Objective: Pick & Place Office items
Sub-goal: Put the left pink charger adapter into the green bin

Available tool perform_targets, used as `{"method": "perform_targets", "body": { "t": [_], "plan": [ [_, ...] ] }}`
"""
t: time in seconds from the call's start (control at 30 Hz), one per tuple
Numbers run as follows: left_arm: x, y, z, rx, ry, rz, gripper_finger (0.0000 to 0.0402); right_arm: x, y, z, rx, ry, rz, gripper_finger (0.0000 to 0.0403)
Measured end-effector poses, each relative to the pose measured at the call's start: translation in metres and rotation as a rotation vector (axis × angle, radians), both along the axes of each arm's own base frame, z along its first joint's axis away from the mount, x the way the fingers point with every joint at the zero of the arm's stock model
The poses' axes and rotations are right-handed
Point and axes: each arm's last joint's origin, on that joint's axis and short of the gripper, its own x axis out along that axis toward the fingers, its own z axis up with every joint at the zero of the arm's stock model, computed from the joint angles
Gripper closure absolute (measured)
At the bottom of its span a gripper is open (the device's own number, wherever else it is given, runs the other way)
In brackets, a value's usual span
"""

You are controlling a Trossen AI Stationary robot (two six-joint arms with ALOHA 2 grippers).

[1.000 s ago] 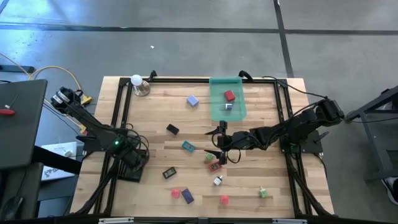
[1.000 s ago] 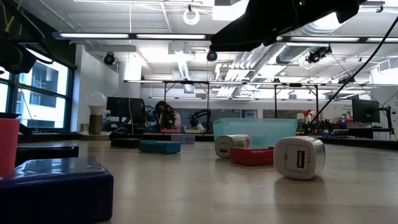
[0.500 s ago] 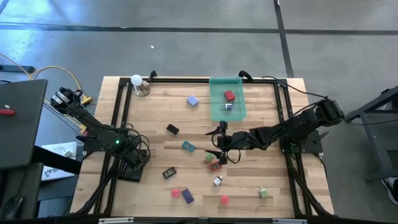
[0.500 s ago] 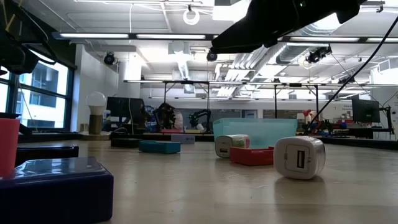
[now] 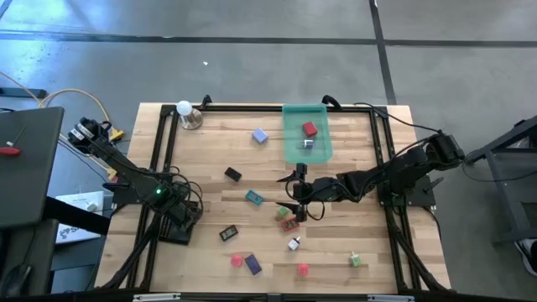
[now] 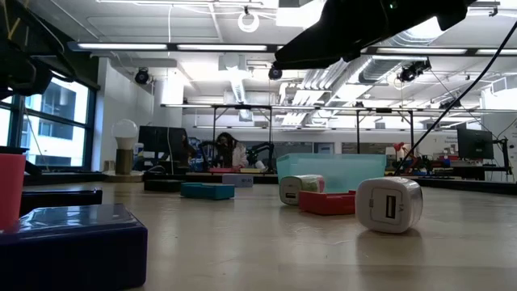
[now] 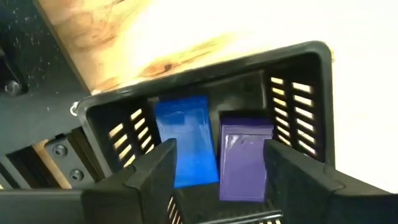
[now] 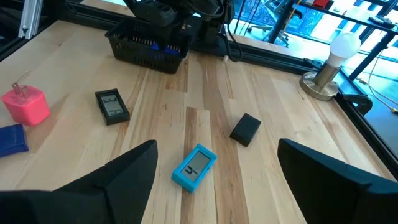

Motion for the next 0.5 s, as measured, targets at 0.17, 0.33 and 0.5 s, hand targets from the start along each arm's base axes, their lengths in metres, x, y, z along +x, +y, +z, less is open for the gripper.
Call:
{"method": "perform_targets", "body": {
  "t": [0.17,0.33,0.5],
  "plan": [
    [0.001,0.002,0.0,-0.017,0.007,-0.016,0.0146,0.0,0.0,0.0,0.0,0.001,0.0,0.0082],
    [0.001,0.006,0.005,-0.066,0.003,0.0,0.0144,0.0,0.0,0.0,0.0,0.001,0.0,0.0082],
    [-0.003,0.011,0.013,-0.078,-0.068,0.011,0.0144,0.0,0.0,-0.001,-0.002,0.008,0.0,0.0082]
  ]
}}
